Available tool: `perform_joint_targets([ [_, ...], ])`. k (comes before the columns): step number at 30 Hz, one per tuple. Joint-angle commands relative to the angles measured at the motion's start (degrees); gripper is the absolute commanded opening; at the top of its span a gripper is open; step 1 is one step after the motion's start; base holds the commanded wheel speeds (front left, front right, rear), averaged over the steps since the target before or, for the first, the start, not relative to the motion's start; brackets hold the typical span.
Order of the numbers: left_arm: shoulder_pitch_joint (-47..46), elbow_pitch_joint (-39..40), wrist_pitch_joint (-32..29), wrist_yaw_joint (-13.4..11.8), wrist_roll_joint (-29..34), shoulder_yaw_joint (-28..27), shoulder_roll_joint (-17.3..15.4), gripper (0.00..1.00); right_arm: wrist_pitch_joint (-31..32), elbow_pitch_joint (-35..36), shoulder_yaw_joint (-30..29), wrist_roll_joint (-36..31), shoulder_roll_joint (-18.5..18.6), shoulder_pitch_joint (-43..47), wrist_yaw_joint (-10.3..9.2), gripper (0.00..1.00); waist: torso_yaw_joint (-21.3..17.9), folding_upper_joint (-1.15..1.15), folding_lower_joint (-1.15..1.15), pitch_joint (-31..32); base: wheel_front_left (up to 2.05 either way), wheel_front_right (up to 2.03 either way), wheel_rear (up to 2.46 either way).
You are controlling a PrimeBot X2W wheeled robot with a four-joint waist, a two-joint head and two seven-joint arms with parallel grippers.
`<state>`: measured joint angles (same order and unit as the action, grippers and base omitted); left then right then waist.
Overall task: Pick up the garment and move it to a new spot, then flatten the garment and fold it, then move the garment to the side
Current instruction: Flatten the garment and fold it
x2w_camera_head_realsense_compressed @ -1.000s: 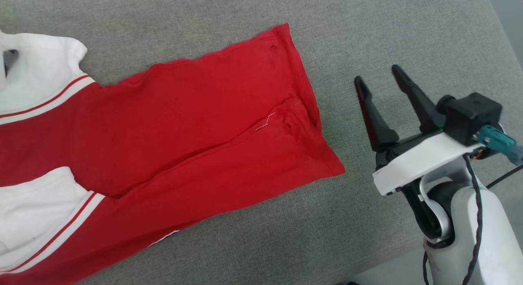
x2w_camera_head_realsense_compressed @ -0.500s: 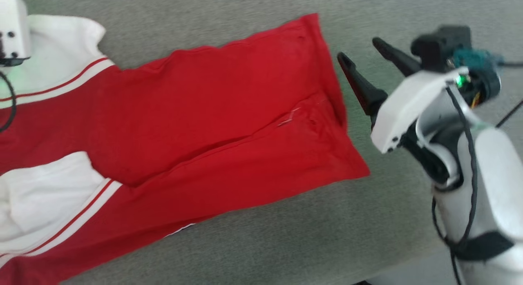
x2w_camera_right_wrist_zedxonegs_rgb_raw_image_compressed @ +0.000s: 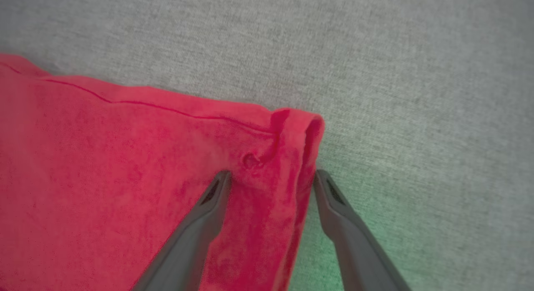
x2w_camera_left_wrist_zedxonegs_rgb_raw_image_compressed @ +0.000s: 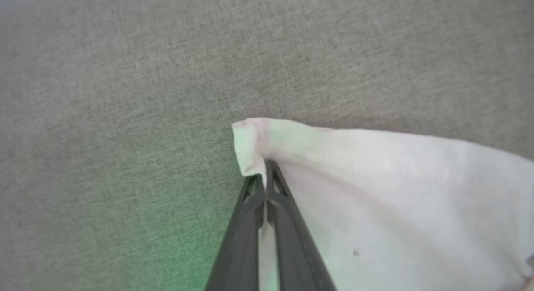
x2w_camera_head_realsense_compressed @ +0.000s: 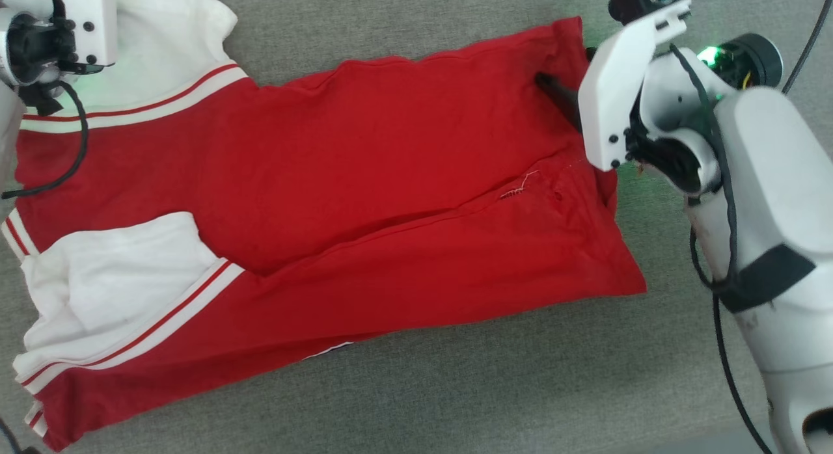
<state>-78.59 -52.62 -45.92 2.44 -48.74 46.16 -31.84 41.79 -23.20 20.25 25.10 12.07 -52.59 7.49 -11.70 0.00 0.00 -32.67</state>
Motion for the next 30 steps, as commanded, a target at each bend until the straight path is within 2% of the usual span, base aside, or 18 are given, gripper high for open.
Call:
perform_joint_targets([
  [1,2.6,-1.6,-0.3,0.6,0.2,1.3,1.6,0.0,1.9,-2.3,1.1,0.7,-0.6,-0.6,0.01,1.0,0.3,0.0,0.0,-0.1,0.0,0.0,0.0],
  [3,2.4,-2.4,0.5,0.9,-0.2,1.1,2.2,0.0,5.6,-5.5,2.2,2.5,-1.0,-1.1,0.01,1.0,0.8,0.0,0.0,0.0,0.0,0.0,0.0],
  [4,2.3,-2.7,1.0,1.0,-0.2,1.0,2.5,0.0,7.1,-6.4,3.2,2.7,-0.6,-1.3,0.06,0.91,1.1,0.0,0.0,0.0,0.0,0.0,0.0],
  [5,2.2,-3.1,1.3,1.2,-0.4,0.8,2.8,0.0,8.0,-7.3,3.4,3.4,-0.3,-1.5,0.06,0.33,1.4,0.0,0.0,0.1,0.0,0.0,0.0],
  [6,2.1,-3.5,1.6,1.4,-0.5,0.9,2.9,0.0,8.8,-7.8,3.7,4.0,-0.2,-2.0,0.06,0.0,1.7,0.0,0.0,0.3,0.0,0.0,0.0],
  [12,-0.2,-4.8,3.7,2.3,-0.6,0.5,3.1,0.0,6.4,-6.7,3.5,4.4,3.2,-3.7,-0.02,0.0,3.7,0.0,0.0,1.8,0.0,0.0,0.0],
  [22,-1.8,-2.8,1.3,2.6,-1.4,0.7,2.8,0.0,2.3,0.0,1.9,4.4,9.0,0.2,-0.02,0.0,7.4,0.0,0.0,6.3,0.0,0.0,0.0],
  [26,0.1,0.9,0.5,1.9,-1.9,0.7,1.8,0.0,1.6,4.5,0.6,4.5,11.2,3.3,-0.01,0.0,8.8,0.0,0.0,8.2,0.0,0.0,0.0],
  [30,2.7,6.4,-1.3,-0.2,-2.4,0.8,0.0,0.0,2.6,9.7,-0.7,4.9,13.1,7.1,-0.01,0.0,9.9,0.0,0.0,9.9,0.0,0.0,0.0],
])
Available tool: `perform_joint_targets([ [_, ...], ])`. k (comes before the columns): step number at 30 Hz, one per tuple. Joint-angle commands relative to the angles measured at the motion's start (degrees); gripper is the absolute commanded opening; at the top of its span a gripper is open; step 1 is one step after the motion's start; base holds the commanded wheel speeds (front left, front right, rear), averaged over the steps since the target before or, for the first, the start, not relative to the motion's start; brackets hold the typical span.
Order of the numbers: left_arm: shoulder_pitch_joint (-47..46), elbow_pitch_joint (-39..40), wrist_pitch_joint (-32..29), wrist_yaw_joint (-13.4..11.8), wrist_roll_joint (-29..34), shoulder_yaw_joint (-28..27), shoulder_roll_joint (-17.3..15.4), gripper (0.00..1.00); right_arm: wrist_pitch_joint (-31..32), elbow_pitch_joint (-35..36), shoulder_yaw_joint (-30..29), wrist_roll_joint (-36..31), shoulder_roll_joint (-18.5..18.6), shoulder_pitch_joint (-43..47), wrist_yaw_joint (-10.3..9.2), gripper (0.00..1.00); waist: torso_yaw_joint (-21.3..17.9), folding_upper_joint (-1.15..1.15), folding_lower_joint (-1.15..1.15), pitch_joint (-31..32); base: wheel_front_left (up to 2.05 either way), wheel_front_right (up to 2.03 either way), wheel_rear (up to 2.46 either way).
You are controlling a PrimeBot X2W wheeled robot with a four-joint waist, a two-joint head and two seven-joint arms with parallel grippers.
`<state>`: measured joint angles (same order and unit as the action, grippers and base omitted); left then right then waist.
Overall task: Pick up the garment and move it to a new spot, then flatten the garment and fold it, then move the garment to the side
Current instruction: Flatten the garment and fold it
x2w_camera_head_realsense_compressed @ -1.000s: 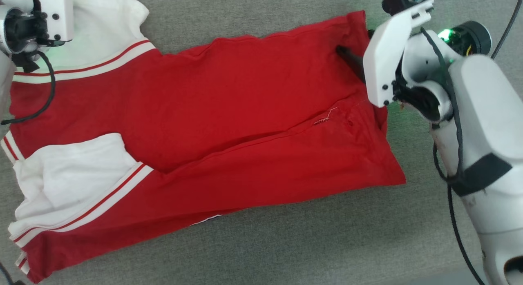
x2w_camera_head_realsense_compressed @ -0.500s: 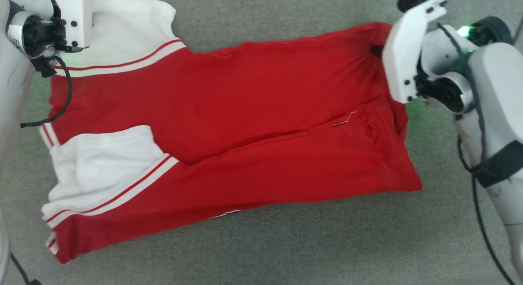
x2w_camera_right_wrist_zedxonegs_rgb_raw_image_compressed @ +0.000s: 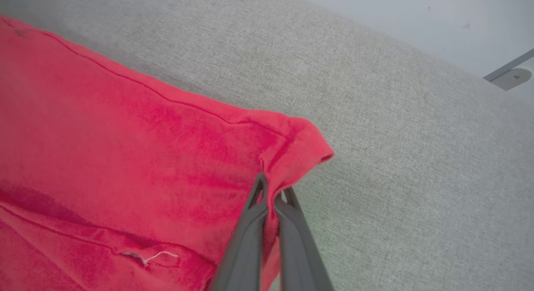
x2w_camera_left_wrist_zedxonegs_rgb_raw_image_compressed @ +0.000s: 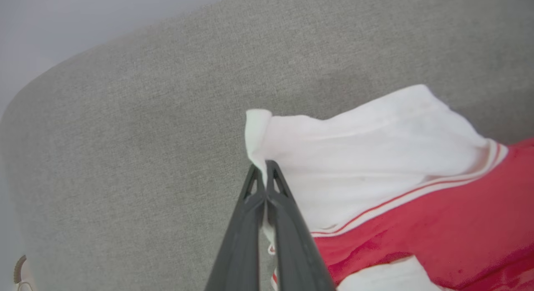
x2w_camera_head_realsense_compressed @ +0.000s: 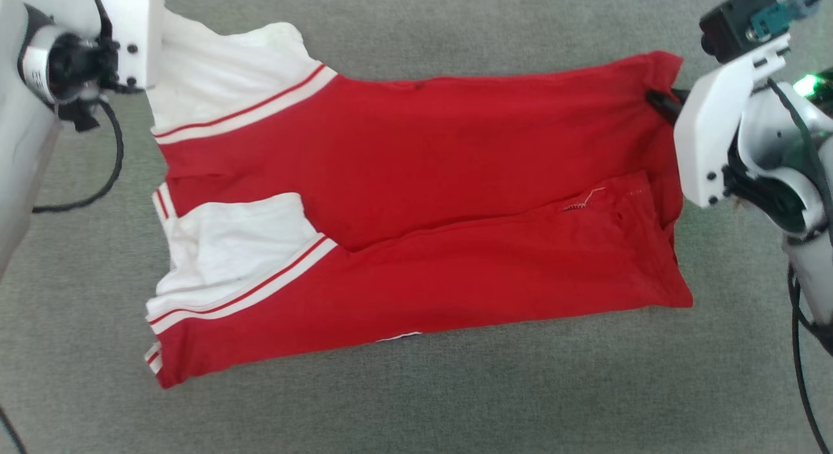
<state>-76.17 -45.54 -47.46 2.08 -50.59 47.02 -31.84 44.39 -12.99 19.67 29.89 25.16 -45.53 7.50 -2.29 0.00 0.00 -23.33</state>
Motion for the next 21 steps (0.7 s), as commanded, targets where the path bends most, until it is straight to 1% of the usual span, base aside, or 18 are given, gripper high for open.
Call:
perform_joint_targets([
  [1,1.3,1.1,-0.6,-0.7,-0.7,0.2,-0.6,0.0,0.2,1.0,-0.3,0.2,0.6,1.2,-0.02,0.0,0.7,0.0,0.0,0.9,0.0,0.0,0.0],
  [4,4.6,8.0,-3.0,-3.8,-1.1,0.3,-3.1,0.0,1.1,5.3,-1.4,0.5,2.0,4.6,-0.02,0.0,1.4,0.0,0.0,1.9,0.0,0.0,0.0],
  [6,7.4,13.7,-5.0,-6.6,-1.5,0.1,-4.9,0.0,2.1,8.2,-2.3,0.7,2.9,7.1,-0.02,0.0,1.9,0.0,0.0,2.4,0.0,0.0,0.0],
  [9,12.0,23.8,-8.1,-11.2,-2.3,0.1,-8.8,0.0,3.7,12.6,-4.2,0.9,3.9,11.0,-0.02,0.0,2.4,0.0,0.0,2.8,0.0,0.0,0.0],
  [13,18.4,36.9,-11.3,-17.4,-4.0,-0.2,-13.5,0.0,6.2,17.3,-7.3,1.2,4.6,16.4,-0.02,0.0,2.9,0.0,0.0,3.0,0.0,0.0,0.0],
  [16,23.3,44.7,-12.2,-21.2,-5.3,-0.3,-16.4,0.0,7.8,19.5,-8.6,1.2,3.8,20.6,-0.02,0.0,3.0,0.0,0.0,3.1,0.0,0.0,0.0],
  [18,26.9,47.8,-12.5,-23.2,-6.2,0.1,-17.4,0.0,8.2,19.7,-9.5,1.6,3.2,22.8,-0.02,0.0,3.0,0.0,0.0,3.1,0.0,0.0,0.0],
  [20,29.8,49.5,-12.3,-24.1,-6.7,0.8,-18.2,0.0,8.3,19.4,-9.8,1.4,2.6,24.3,-0.02,0.0,2.9,0.0,0.0,3.0,0.0,0.0,0.0],
  [21,31.2,49.6,-11.9,-24.7,-7.7,0.7,-17.9,0.0,8.2,19.0,-9.6,1.3,2.2,24.9,-0.02,0.0,2.8,0.0,0.0,2.9,0.0,0.0,0.0],
])
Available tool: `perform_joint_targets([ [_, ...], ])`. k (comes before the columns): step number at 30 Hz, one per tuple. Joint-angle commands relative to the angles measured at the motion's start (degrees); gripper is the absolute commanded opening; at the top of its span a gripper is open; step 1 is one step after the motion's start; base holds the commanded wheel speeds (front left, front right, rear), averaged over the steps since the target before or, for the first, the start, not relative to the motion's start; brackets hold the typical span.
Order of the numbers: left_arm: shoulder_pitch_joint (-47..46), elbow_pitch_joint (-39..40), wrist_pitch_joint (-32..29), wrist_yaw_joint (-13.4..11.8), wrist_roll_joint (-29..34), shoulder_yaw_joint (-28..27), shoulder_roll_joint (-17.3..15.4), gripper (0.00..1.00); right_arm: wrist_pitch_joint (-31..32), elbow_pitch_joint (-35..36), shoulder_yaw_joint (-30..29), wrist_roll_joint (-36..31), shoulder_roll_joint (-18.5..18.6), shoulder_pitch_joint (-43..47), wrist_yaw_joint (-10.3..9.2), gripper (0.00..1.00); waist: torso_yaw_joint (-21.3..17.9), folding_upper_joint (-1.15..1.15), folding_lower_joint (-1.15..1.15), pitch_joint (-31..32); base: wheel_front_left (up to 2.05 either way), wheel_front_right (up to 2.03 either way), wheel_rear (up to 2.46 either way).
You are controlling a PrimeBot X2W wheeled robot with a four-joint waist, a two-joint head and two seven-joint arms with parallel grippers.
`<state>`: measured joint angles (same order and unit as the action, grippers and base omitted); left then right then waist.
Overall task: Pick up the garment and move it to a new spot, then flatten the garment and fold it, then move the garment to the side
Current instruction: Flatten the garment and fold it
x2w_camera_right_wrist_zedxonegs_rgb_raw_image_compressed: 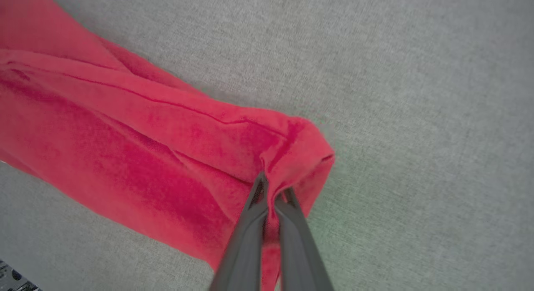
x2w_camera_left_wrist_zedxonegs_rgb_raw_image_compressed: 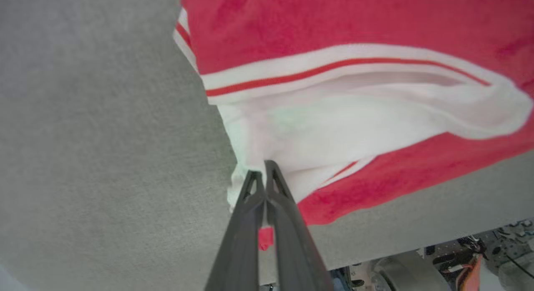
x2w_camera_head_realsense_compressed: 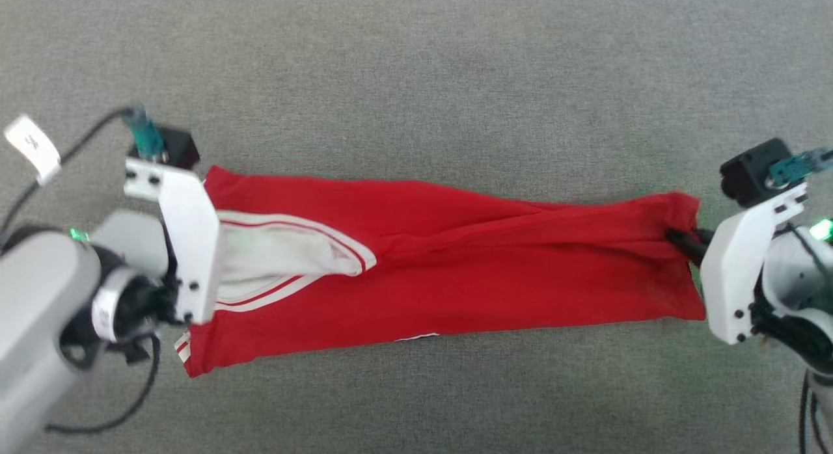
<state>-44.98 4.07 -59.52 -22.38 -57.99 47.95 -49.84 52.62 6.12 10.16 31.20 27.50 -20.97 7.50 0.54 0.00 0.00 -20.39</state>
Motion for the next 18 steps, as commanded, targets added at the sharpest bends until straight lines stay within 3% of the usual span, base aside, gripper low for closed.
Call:
perform_joint_targets([
  [1,1.2,-0.2,0.5,-0.3,-0.5,0.1,0.2,0.0,-0.2,-0.6,0.1,-0.1,-0.7,0.7,-0.02,0.0,-0.1,0.0,0.0,0.1,0.0,0.0,0.0],
  [3,3.1,-1.2,1.8,0.2,-1.3,0.4,0.8,0.0,-0.9,-2.0,0.7,-0.6,-1.4,0.7,-0.02,0.0,-0.4,0.0,0.0,0.3,0.0,0.0,0.0],
  [5,4.4,-2.9,3.4,1.1,-1.5,0.5,1.7,0.0,-1.7,-3.6,1.2,-0.8,-2.3,0.4,-0.02,0.41,-0.5,0.0,0.0,0.6,0.0,0.0,0.0],
  [6,4.7,-3.9,4.5,1.1,-1.8,0.1,2.2,0.3,-1.9,-4.2,1.6,-1.1,-2.4,0.2,-0.02,0.61,-0.5,0.0,0.0,0.8,0.0,0.0,0.0],
  [7,4.9,-4.6,5.7,2.0,-1.3,0.0,2.4,0.4,-2.5,-4.6,1.9,-0.9,-2.8,0.0,-0.02,1.0,-0.5,0.0,0.0,1.0,0.0,0.0,0.0],
  [8,5.2,-5.1,7.3,2.7,-1.1,-0.2,2.8,0.58,-2.8,-5.2,2.0,-0.9,-3.2,0.0,-0.02,1.0,-0.5,0.0,0.0,1.3,0.0,0.0,0.0],
  [9,5.5,-5.9,8.8,3.0,-1.2,-0.7,3.2,1.0,-3.0,-5.5,2.1,-1.1,-3.2,0.1,-0.02,1.0,-0.5,0.0,0.0,1.6,0.0,0.0,0.0],
  [18,9.5,-5.4,21.6,5.2,-1.3,-4.8,3.6,1.0,-3.5,-3.9,-1.1,0.4,-2.7,4.2,-0.02,1.0,0.7,0.0,0.0,4.7,0.0,0.0,0.0],
])
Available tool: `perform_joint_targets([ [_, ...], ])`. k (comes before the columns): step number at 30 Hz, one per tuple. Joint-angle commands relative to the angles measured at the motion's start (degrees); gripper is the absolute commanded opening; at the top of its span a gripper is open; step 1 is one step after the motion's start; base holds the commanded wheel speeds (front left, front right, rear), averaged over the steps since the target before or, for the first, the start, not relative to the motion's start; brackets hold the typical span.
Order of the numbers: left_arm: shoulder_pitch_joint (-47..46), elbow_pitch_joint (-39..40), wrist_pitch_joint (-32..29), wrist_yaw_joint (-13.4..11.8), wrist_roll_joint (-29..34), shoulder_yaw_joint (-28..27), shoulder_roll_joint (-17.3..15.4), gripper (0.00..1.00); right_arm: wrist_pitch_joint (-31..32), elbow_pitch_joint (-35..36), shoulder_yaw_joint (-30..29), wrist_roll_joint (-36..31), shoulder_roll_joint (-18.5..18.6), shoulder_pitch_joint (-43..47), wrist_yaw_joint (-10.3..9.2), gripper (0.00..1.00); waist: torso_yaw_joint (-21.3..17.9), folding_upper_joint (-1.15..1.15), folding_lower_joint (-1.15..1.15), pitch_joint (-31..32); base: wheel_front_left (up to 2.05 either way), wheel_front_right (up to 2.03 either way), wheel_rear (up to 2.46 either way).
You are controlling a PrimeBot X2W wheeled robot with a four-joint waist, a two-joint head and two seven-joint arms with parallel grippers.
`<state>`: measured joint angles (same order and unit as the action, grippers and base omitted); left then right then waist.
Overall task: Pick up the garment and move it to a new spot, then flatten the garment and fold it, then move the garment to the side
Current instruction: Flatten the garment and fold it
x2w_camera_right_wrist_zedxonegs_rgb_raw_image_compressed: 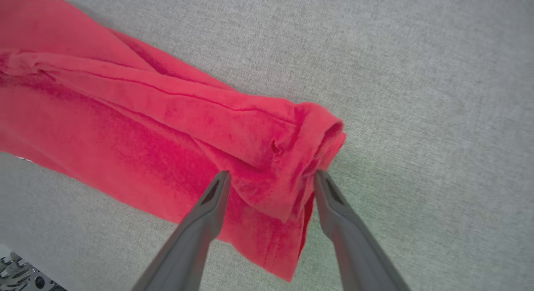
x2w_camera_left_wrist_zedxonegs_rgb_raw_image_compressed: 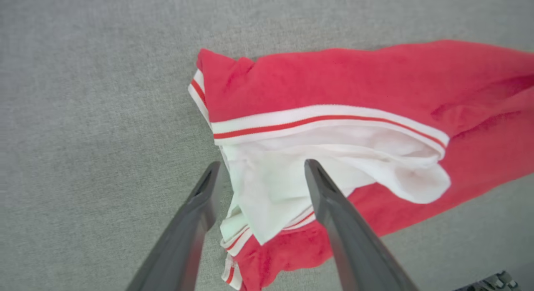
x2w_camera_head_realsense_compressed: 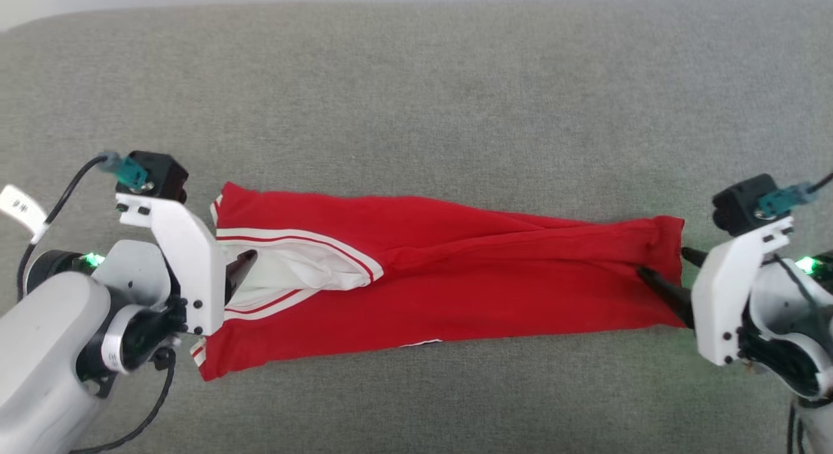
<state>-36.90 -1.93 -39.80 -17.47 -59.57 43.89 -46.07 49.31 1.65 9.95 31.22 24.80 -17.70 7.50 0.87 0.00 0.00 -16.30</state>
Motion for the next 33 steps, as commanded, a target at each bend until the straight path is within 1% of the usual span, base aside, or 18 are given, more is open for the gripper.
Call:
perform_joint_targets([
  [1,2.1,1.1,3.6,0.3,0.0,-1.4,0.0,1.0,-0.2,0.7,-1.9,0.5,-0.2,1.5,-0.02,1.0,0.6,0.0,0.0,1.0,0.0,0.0,0.0],
  [4,4.7,2.4,8.9,0.1,0.4,-3.1,-0.3,1.0,0.4,1.1,-4.2,0.4,-0.2,2.8,-0.01,1.0,1.2,0.0,0.0,1.6,0.0,0.0,0.0],
  [5,4.7,2.4,8.9,0.1,0.4,-3.1,-0.3,1.0,0.4,1.1,-4.2,0.4,-0.2,2.8,-0.01,1.0,1.2,0.0,0.0,1.6,0.0,0.0,0.0],
  [6,5.6,2.8,10.6,0.0,0.5,-3.6,-0.4,1.0,0.6,1.1,-5.1,0.4,-0.2,3.1,-0.02,1.0,1.4,0.0,0.0,1.7,0.0,0.0,0.0],
  [8,7.1,3.7,14.5,0.0,1.2,-4.7,-0.6,1.0,1.2,0.9,-6.5,0.4,-0.6,3.8,-0.02,1.0,1.9,0.0,0.0,2.0,0.0,0.0,0.0],
  [9,8.0,4.2,16.5,0.4,1.5,-5.1,-0.5,1.0,1.6,0.8,-6.9,0.5,-0.6,4.2,-0.01,1.0,2.2,0.0,0.0,2.0,0.0,0.0,0.0],
  [11,9.7,4.6,20.9,0.3,2.0,-6.3,-0.3,1.0,1.8,0.2,-8.0,0.2,-0.3,4.3,-0.02,1.0,2.9,0.0,0.0,2.0,0.0,0.0,0.0],
  [14,12.2,4.9,27.1,0.8,2.6,-7.5,0.4,1.0,2.1,-1.4,-9.3,0.2,-0.5,4.5,-0.01,1.0,3.9,0.0,0.0,1.9,0.0,0.0,0.0],
  [16,13.7,4.8,31.1,1.3,3.9,-8.1,0.2,1.0,2.5,-2.5,-9.2,-0.1,-0.3,4.3,-0.01,1.0,4.5,0.0,0.0,1.9,0.0,0.0,0.0],
  [18,15.2,4.3,35.2,1.0,4.9,-9.0,0.5,1.0,2.4,-3.9,-9.4,0.4,-0.8,3.9,-0.01,1.0,5.3,0.0,0.0,1.8,0.0,0.0,0.0],
  [21,17.7,3.3,40.7,1.5,5.2,-10.1,1.5,1.0,2.0,-6.8,-9.0,0.7,-0.9,3.1,-0.01,1.0,6.3,0.0,0.0,1.7,0.0,0.0,0.0],
  [25,20.2,1.5,46.9,2.3,4.9,-11.6,2.8,1.0,1.3,-10.9,-7.4,1.5,-1.4,2.0,-0.01,1.0,7.5,0.0,0.0,1.7,0.0,0.0,0.0],
  [27,21.4,0.6,50.1,2.6,5.8,-12.1,2.9,1.0,1.0,-13.2,-6.4,2.8,-2.4,1.1,-0.01,1.0,7.8,0.0,0.0,1.6,0.0,0.0,0.0],
  [29,22.8,-0.5,52.1,2.9,5.4,-12.8,3.9,1.0,0.8,-15.9,-5.1,4.0,-2.7,0.3,0.0,1.0,8.1,0.0,0.0,1.6,0.0,0.0,0.0],
  [30,23.2,-0.9,53.0,2.9,5.9,-13.3,4.1,1.0,0.8,-17.3,-4.2,4.7,-2.9,-0.1,0.0,0.77,8.3,0.0,0.0,1.6,0.0,0.0,0.0],
  [31,23.7,-1.4,53.5,3.3,5.4,-13.9,4.9,1.0,0.8,-18.2,-3.2,5.7,-3.3,-0.5,0.02,0.16,8.3,0.0,0.0,1.6,0.0,0.0,0.0],
  [32,24.2,-1.9,54.1,3.5,5.8,-14.4,5.2,1.0,0.6,-19.0,-2.4,6.9,-3.6,-0.9,0.16,0.0,8.4,0.0,0.0,1.6,0.0,0.0,0.0],
  [33,24.6,-2.3,54.5,3.8,6.6,-15.1,5.6,1.0,0.3,-19.5,-1.6,7.8,-3.5,-1.3,0.18,0.0,8.5,0.0,0.0,1.6,0.0,0.0,0.0],
])
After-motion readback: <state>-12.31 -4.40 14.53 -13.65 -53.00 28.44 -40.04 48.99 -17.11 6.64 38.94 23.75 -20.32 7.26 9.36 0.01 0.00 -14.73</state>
